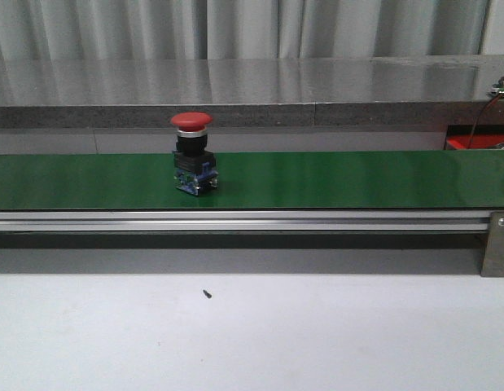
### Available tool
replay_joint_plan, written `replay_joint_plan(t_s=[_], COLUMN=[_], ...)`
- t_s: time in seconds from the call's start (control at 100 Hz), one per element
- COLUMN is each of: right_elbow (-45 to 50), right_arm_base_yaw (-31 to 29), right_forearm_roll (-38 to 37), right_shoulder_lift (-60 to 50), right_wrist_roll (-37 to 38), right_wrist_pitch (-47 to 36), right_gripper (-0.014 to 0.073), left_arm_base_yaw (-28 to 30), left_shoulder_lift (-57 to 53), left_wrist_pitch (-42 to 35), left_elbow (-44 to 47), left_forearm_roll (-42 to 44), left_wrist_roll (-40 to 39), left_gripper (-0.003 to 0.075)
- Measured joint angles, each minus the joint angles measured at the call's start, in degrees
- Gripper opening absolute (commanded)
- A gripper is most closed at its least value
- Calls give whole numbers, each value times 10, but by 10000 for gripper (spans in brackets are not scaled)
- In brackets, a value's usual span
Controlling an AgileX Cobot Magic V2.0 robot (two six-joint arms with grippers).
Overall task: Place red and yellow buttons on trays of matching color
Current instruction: 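Set the second red button on the conveyor and release it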
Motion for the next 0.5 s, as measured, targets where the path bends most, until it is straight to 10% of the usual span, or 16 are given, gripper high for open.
replay_joint_plan(t_s=[0.14, 0.36, 0.5], right_elbow=[0, 0, 0], right_arm_base_yaw=[0, 0, 0], right_forearm_roll=[0, 0, 0], right_shoulder_lift=[0, 0, 0], right_wrist_roll=[0, 0, 0], right_wrist_pitch=[0, 0, 0], right_gripper=[-67, -67, -67], left_arm_base_yaw=[-1, -37, -84], left_shoulder_lift=[-45, -139, -197], left_wrist_pitch=[3, 8, -5], left_elbow=[0, 39, 94], left_forearm_roll=[-3, -4, -8], left_wrist_roll=[2, 17, 19], left_gripper=[470, -15, -20])
